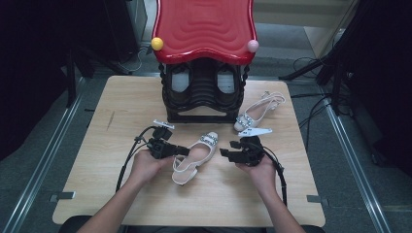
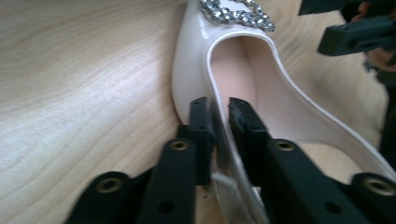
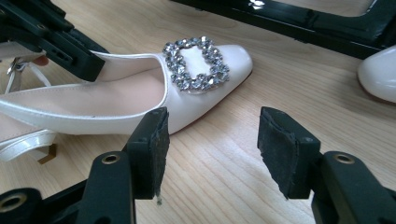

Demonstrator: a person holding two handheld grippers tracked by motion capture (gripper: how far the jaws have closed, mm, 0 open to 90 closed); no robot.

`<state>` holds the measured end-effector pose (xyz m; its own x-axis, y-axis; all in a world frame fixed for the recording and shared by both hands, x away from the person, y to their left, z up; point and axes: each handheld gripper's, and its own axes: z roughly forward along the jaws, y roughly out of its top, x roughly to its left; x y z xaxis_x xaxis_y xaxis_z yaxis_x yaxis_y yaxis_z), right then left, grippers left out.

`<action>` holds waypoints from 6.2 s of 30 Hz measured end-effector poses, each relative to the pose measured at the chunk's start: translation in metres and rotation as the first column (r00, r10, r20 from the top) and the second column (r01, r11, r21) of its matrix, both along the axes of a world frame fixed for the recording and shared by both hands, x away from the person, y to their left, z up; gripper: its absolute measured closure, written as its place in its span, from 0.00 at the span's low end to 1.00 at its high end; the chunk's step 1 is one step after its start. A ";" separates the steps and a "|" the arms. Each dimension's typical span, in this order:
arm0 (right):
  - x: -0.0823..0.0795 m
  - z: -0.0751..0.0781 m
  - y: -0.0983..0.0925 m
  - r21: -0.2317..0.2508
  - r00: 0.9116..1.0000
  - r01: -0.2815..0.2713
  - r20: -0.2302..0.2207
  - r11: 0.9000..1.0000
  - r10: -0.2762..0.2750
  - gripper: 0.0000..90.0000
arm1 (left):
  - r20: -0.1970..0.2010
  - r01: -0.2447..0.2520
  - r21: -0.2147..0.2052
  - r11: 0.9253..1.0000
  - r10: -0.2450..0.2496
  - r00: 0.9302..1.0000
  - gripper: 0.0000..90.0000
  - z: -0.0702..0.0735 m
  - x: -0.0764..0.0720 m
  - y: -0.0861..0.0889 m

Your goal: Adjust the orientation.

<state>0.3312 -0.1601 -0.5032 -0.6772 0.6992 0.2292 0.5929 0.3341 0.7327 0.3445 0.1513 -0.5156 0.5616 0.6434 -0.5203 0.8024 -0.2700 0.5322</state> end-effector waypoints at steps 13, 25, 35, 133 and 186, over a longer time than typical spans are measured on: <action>-0.002 -0.001 0.005 -0.001 1.000 -0.014 0.000 1.000 0.014 0.50 | 0.058 -0.004 -0.025 1.000 0.006 0.998 0.60 0.033 -0.009 0.020; -0.010 -0.003 0.014 0.019 1.000 -0.029 -0.001 0.999 0.029 0.56 | 0.082 -0.066 0.024 0.998 0.064 0.995 0.54 0.028 -0.014 0.053; -0.016 -0.013 0.030 0.000 0.995 -0.092 -0.036 0.996 0.092 0.92 | 0.084 -0.132 0.039 0.990 0.128 0.988 0.54 0.019 -0.022 0.075; 0.068 0.023 -0.075 0.064 0.977 0.210 0.010 0.976 -0.211 1.00 | 0.115 -0.161 0.074 0.984 0.152 0.982 0.47 0.006 -0.024 0.086; 0.128 -0.004 -0.080 -0.036 0.960 0.268 -0.074 0.963 -0.270 1.00 | 0.134 -0.184 0.079 0.980 0.173 0.976 0.47 0.003 -0.038 0.096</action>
<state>0.4588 -0.2404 -0.5071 -0.4442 0.8593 0.2533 0.7181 0.1725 0.6742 0.3068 0.2473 -0.5125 0.4906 0.7801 -0.3882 0.7702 -0.1799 0.6119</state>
